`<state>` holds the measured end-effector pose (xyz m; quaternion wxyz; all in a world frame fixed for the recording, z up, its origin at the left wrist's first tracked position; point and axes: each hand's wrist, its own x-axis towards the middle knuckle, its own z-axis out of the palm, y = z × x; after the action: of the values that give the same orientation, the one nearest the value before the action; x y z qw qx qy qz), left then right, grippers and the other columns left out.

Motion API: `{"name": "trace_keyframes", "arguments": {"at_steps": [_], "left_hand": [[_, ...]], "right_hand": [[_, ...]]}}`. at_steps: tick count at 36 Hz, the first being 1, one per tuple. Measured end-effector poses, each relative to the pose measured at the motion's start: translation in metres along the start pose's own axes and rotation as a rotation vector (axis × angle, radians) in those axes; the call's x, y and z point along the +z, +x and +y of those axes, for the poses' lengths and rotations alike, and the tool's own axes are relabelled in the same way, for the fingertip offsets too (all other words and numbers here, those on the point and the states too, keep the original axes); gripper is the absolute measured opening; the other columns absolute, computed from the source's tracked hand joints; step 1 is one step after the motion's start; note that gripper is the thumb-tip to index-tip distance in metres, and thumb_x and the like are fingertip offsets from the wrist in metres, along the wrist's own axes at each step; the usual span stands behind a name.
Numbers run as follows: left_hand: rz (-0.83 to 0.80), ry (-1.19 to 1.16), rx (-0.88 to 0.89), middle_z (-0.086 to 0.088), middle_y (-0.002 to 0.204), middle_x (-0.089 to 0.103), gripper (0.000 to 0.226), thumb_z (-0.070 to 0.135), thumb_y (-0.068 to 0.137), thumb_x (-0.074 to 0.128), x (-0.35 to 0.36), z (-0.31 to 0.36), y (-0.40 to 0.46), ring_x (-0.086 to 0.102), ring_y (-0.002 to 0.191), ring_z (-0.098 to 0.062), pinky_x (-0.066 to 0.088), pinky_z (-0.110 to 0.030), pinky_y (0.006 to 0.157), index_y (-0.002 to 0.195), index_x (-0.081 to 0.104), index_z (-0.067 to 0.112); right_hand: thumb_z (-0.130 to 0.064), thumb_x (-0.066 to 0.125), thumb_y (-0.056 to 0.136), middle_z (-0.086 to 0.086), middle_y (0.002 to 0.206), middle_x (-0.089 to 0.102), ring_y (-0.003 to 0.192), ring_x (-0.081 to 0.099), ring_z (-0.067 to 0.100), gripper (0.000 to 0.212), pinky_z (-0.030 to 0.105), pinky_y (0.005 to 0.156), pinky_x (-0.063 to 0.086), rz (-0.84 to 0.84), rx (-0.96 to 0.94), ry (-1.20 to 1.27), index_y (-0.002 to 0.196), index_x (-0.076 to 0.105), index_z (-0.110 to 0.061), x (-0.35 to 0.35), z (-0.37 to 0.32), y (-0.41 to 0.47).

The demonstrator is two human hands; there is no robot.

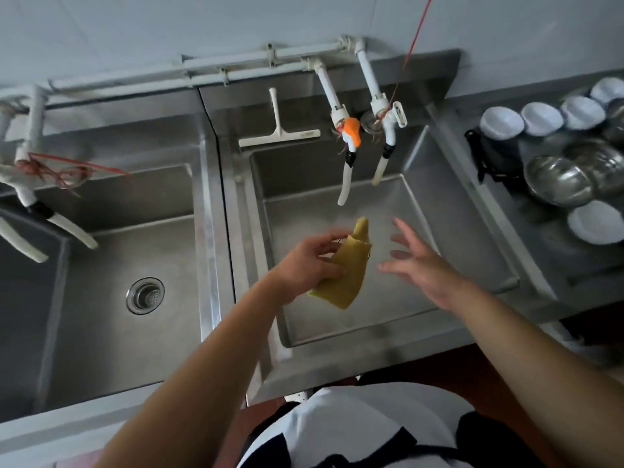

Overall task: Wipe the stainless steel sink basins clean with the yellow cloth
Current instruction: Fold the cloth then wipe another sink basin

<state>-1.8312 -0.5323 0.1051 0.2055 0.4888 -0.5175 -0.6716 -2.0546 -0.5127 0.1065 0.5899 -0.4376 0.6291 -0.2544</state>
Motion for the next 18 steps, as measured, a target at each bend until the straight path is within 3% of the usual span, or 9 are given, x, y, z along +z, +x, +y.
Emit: {"name": "trace_keyframes", "arguments": {"at_steps": [3, 7, 9, 13, 18], "left_hand": [[-0.198, 0.244, 0.01, 0.006, 0.126, 0.065, 0.077, -0.006, 0.084, 0.066, -0.005, 0.019, -0.007, 0.061, 0.116, -0.015, 0.05, -0.041, 0.1, 0.141, 0.048, 0.043], [-0.278, 0.329, -0.024, 0.009, 0.131, 0.061, 0.087, -0.004, 0.082, 0.071, -0.006, 0.031, -0.013, 0.058, 0.121, -0.011, 0.053, -0.035, 0.099, 0.144, 0.038, 0.048], [-0.186, 0.367, -0.036, 0.006, 0.125, 0.057, 0.091, -0.002, 0.079, 0.075, -0.004, 0.029, -0.011, 0.059, 0.116, -0.012, 0.056, -0.035, 0.094, 0.144, 0.034, 0.048], [-0.02, 0.417, -0.075, 0.005, 0.112, 0.053, 0.088, 0.007, 0.075, 0.082, 0.004, 0.014, 0.003, 0.06, 0.103, -0.011, 0.059, -0.029, 0.085, 0.138, 0.036, 0.046], [0.031, 0.437, -0.143, 0.007, 0.109, 0.055, 0.088, 0.01, 0.074, 0.084, 0.015, -0.007, 0.029, 0.06, 0.098, -0.007, 0.056, -0.019, 0.074, 0.14, 0.038, 0.043]], "right_hand": [[-0.027, 0.087, 0.068, -0.009, 0.146, 0.046, 0.14, 0.035, 0.011, 0.1, 0.043, 0.117, 0.028, -0.404, -0.027, -0.035, 0.148, 0.03, -0.046, -0.017, -0.011, 0.001], [-0.019, 0.081, 0.072, 0.006, 0.135, 0.061, 0.127, 0.056, 0.023, 0.072, 0.042, 0.106, 0.045, -0.677, 0.088, -0.048, 0.137, 0.053, -0.035, -0.024, -0.023, 0.016], [-0.017, 0.08, 0.073, 0.012, 0.127, 0.066, 0.119, 0.062, 0.028, 0.062, 0.039, 0.099, 0.051, -0.722, 0.121, -0.077, 0.131, 0.058, -0.026, -0.021, -0.022, 0.027], [-0.022, 0.081, 0.077, 0.006, 0.116, 0.07, 0.11, 0.065, 0.024, 0.046, 0.034, 0.095, 0.053, -0.702, 0.088, -0.254, 0.12, 0.068, -0.016, -0.015, -0.017, 0.045], [-0.027, 0.082, 0.076, -0.005, 0.101, 0.071, 0.096, 0.066, 0.015, 0.041, 0.027, 0.08, 0.049, -0.666, 0.067, -0.509, 0.114, 0.071, -0.02, -0.004, -0.004, 0.072]]}}
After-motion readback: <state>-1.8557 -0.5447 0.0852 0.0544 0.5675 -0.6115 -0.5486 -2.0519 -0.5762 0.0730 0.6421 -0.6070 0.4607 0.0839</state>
